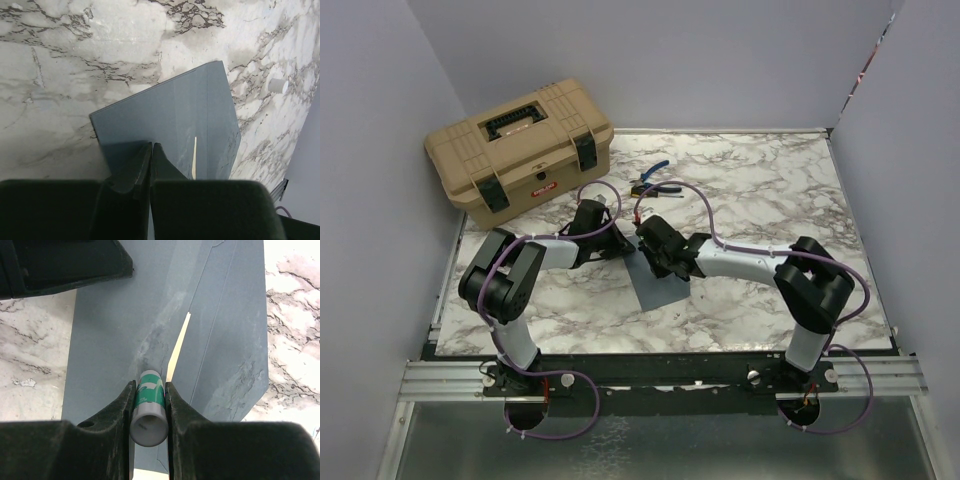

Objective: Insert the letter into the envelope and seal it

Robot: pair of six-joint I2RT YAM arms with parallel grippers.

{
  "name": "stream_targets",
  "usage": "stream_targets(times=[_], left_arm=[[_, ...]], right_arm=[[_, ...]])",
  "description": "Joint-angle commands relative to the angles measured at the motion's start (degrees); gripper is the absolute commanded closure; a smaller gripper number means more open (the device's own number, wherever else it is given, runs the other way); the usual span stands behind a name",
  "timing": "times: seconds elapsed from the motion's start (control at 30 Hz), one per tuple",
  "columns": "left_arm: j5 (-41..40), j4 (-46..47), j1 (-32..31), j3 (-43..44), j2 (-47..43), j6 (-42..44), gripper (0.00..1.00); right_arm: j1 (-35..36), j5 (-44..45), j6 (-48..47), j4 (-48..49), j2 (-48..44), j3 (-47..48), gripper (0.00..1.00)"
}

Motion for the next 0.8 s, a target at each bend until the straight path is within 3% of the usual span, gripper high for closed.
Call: stream_targets(times=[0.0, 0.5, 0.77], left_arm=[[-3.91, -6.77, -0.25, -1.71, 2.88, 1.00, 0.98], [-3.43, -6.87, -0.26, -1.95, 4.07, 0.79, 1.00], [-3.81, -8.31, -0.26, -1.57, 4.98, -2.92, 1.00]], right_arm=[[0.37, 3.30, -0.49, -0.28, 2.05, -1.40, 1.00], [0.44, 10.24, -3.45, 9.99, 6.77, 1.77, 1.00], [0.37, 5.07, -0.84, 3.94, 4.07, -0.11, 1.00]])
